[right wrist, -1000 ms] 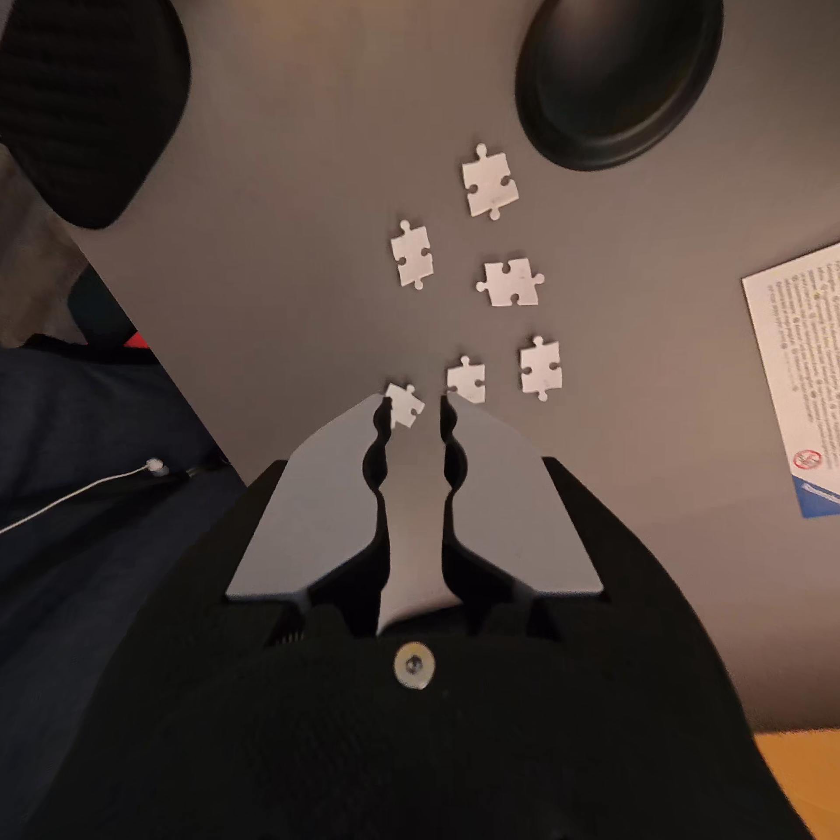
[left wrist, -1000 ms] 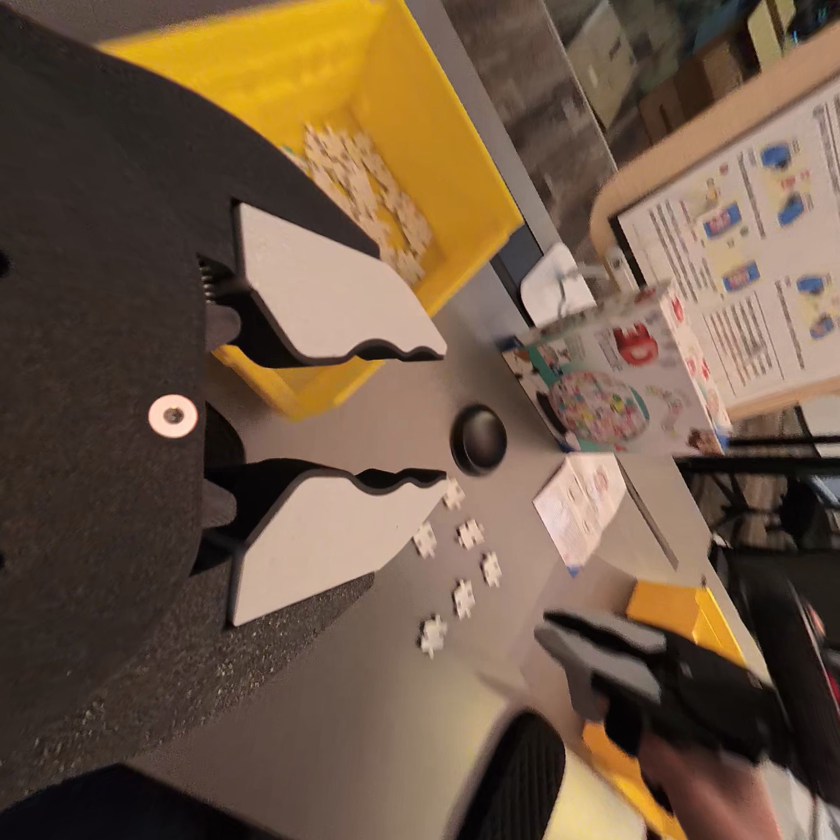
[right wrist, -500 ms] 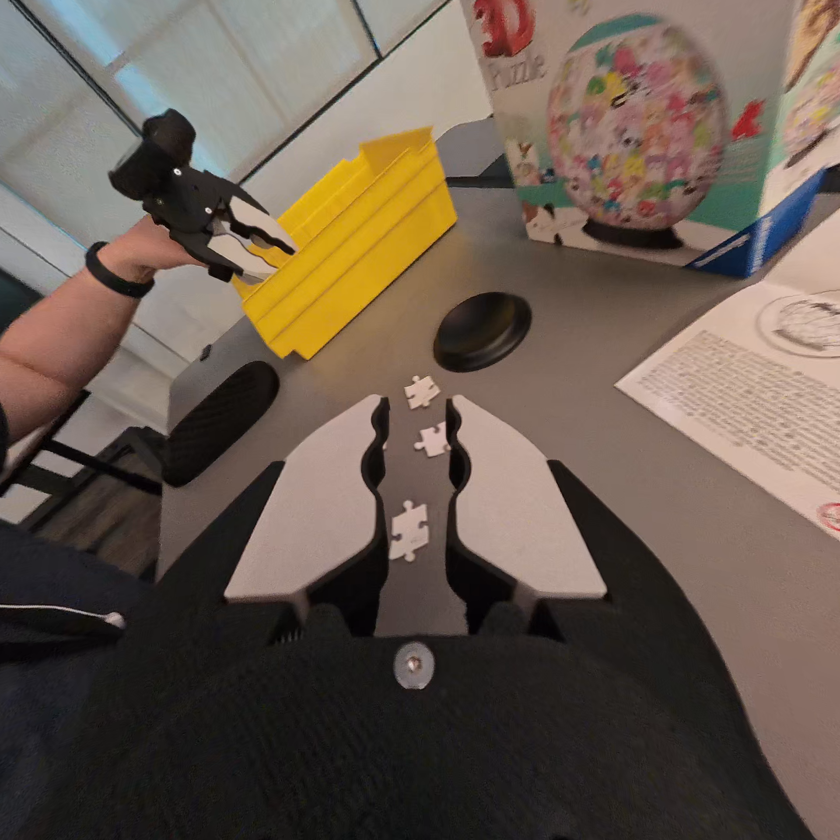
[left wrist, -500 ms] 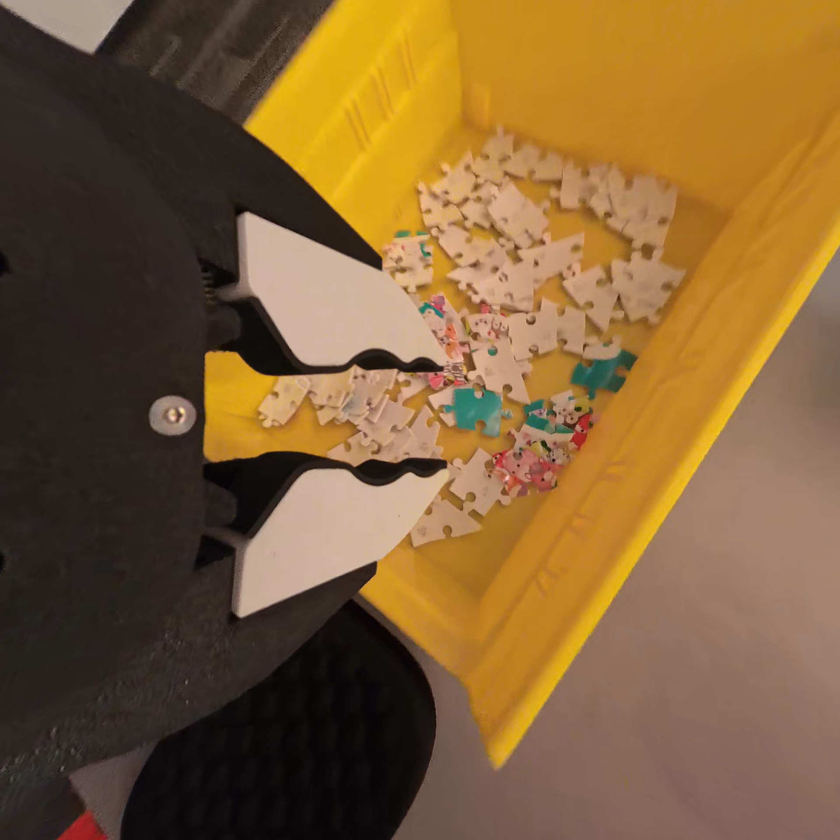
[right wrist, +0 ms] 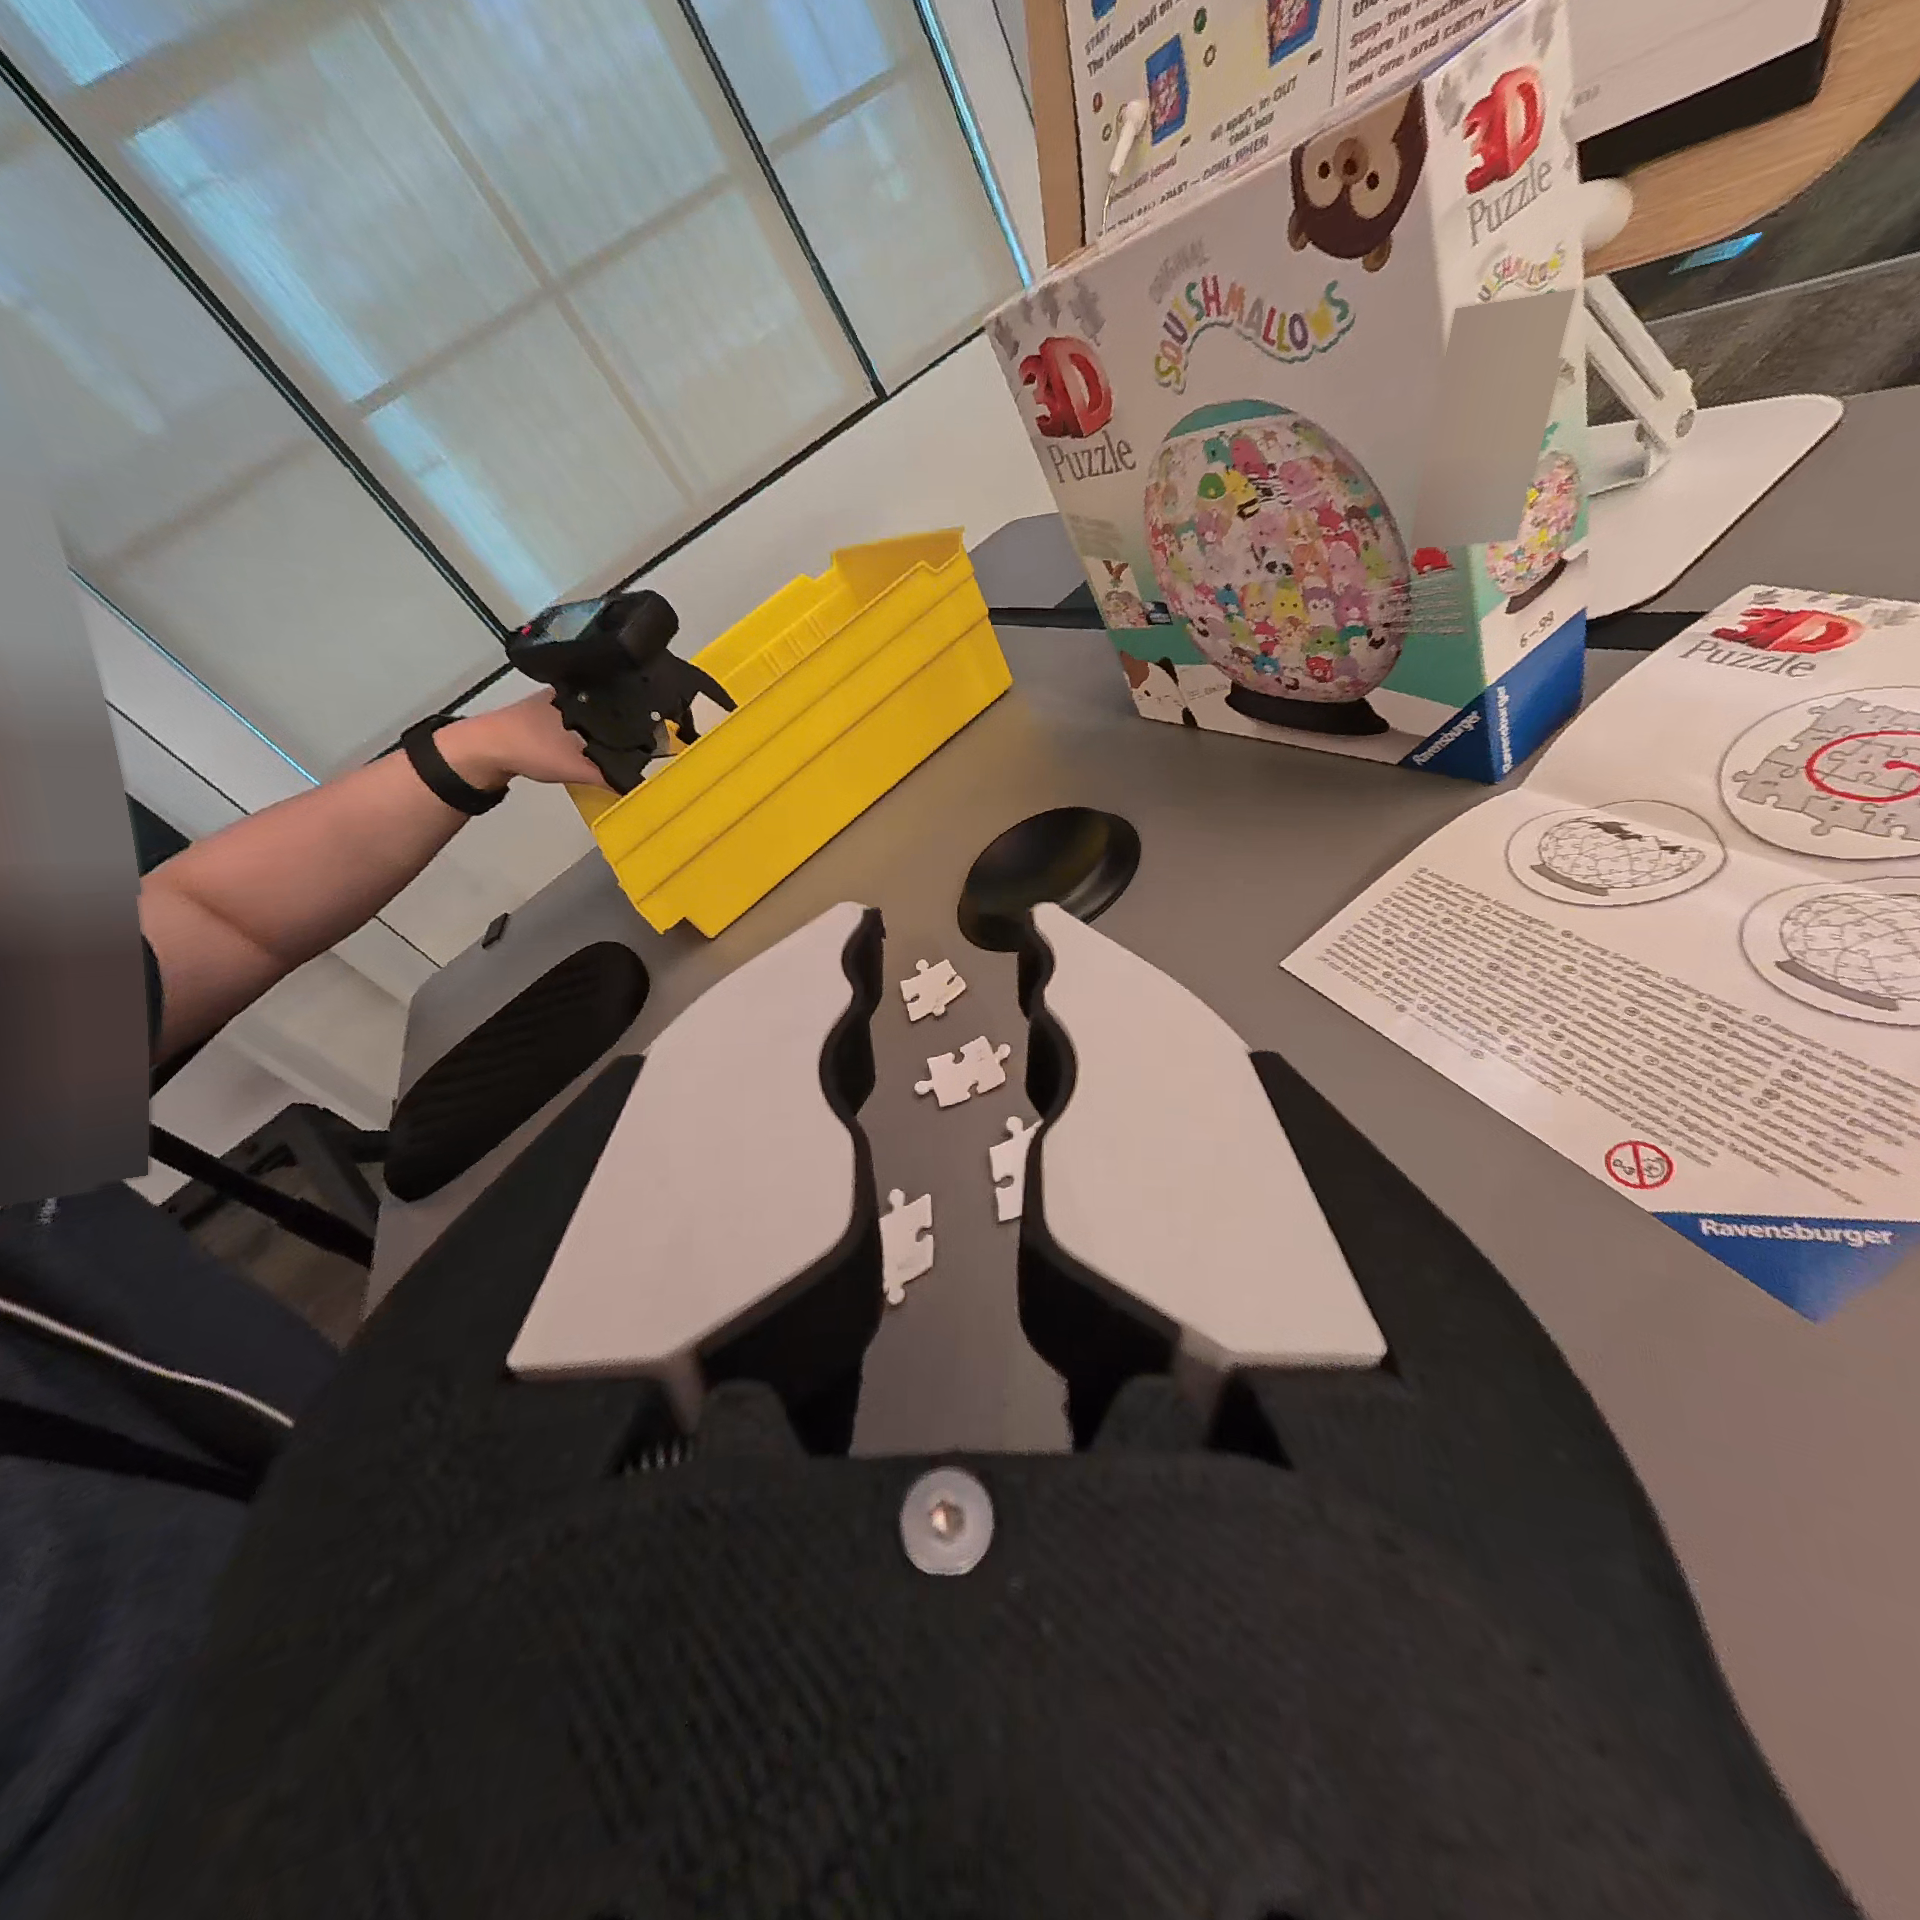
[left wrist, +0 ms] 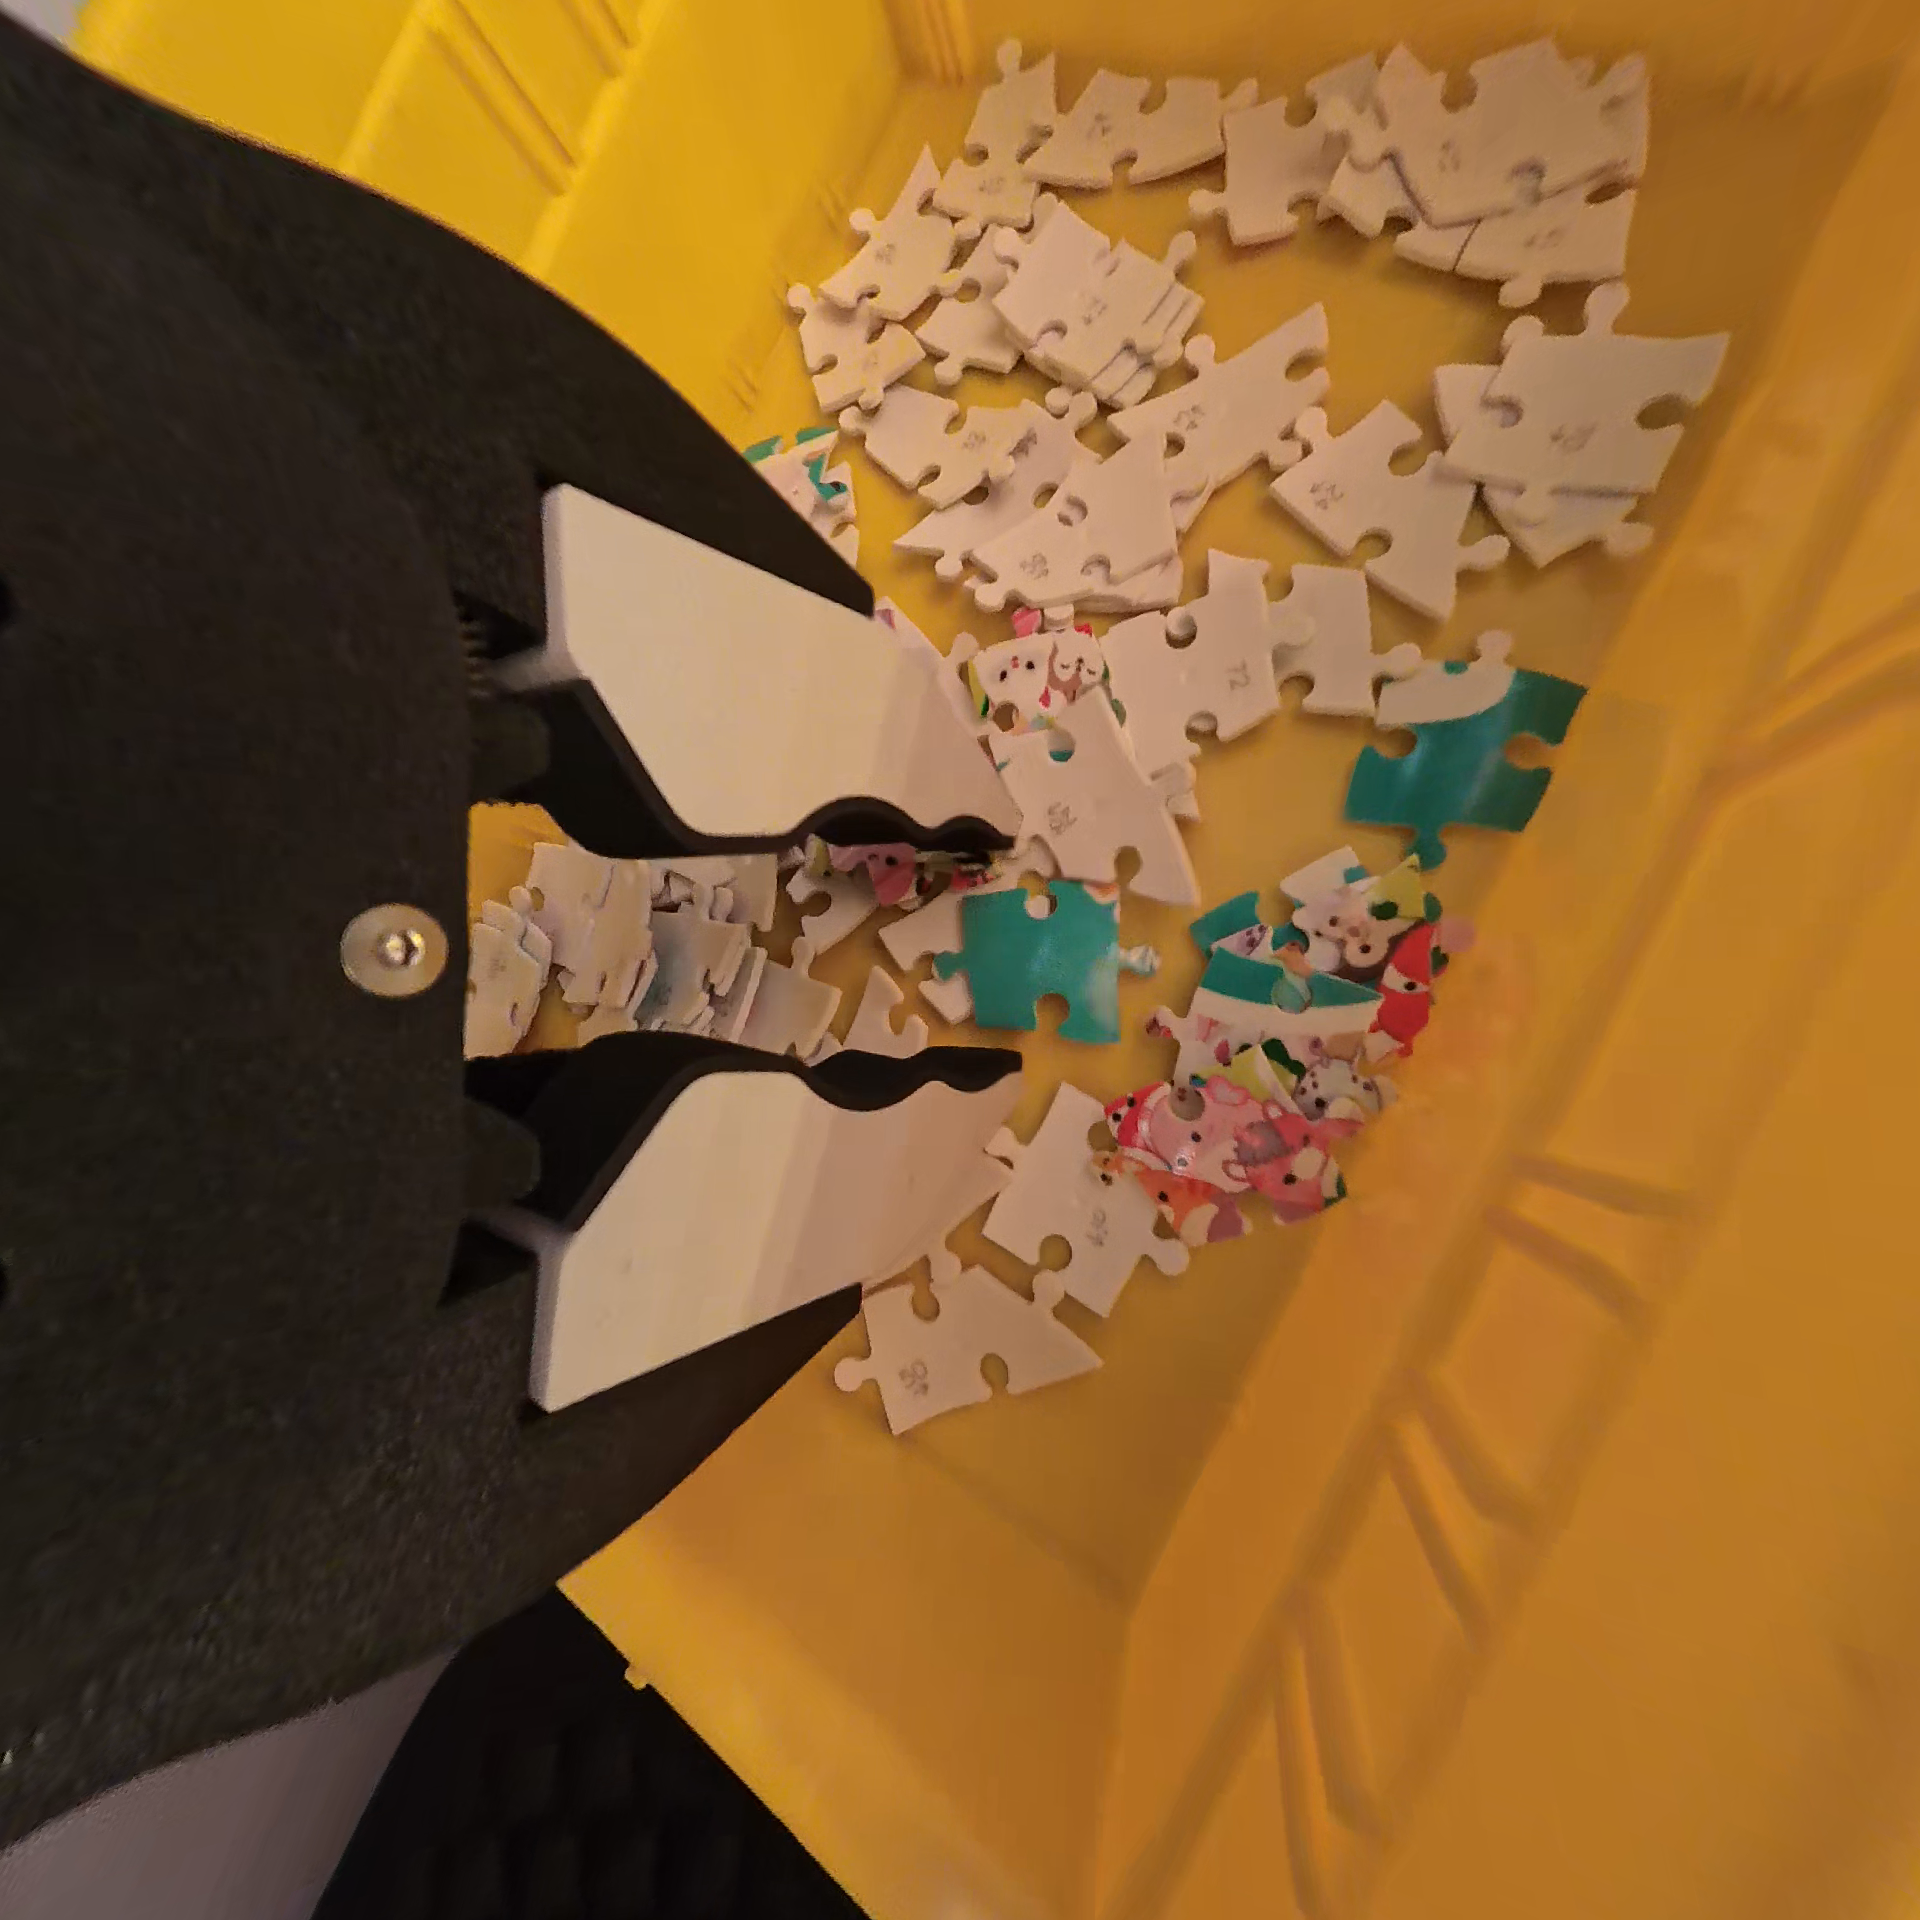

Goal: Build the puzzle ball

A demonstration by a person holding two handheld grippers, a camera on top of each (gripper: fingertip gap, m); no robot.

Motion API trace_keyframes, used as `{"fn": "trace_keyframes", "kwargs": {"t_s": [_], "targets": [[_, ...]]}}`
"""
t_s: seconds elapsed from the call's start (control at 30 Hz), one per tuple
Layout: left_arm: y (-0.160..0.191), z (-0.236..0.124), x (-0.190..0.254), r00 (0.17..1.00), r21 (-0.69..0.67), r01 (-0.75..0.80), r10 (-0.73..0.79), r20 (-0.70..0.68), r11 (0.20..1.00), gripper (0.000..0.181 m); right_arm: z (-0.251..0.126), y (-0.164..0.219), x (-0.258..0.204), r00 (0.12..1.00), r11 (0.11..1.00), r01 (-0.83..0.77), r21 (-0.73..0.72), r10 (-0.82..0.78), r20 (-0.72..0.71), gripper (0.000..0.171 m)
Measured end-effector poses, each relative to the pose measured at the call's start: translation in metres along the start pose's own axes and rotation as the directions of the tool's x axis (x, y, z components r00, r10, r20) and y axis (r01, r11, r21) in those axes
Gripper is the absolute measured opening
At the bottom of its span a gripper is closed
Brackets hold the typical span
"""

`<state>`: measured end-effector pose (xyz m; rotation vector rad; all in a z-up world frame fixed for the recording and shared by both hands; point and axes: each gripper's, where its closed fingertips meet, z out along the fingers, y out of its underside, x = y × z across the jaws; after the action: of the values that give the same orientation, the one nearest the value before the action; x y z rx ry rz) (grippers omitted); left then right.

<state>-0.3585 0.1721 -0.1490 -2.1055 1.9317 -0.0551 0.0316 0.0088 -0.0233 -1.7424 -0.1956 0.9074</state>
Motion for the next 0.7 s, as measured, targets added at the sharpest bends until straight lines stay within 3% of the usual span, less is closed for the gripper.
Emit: {"fn": "trace_keyframes", "kwargs": {"t_s": [0.17, 0.43, 0.7], "targets": [[-0.006, 0.002, 0.001, 1.000, 0.013, 0.001, -0.001, -0.006, 1.000, 0.026, -0.004, 0.000, 0.002, 1.000, 1.000, -0.014, 0.003, 0.014, 0.003, 0.026], [-0.005, -0.002, 0.002, 0.999, 0.013, 0.046, -0.046, -0.024, 0.999, 0.025, -0.003, 0.003, 0.000, 0.999, 1.000, -0.027, 0.000, 0.027, 0.023, 0.026], [-0.012, -0.036, 0.000, 0.967, 0.143, 0.240, -0.224, -0.120, 0.960, 0.025, 0.003, 0.012, -0.003, 0.999, 0.999, -0.030, -0.041, 0.031, 0.040, 0.027]]}}
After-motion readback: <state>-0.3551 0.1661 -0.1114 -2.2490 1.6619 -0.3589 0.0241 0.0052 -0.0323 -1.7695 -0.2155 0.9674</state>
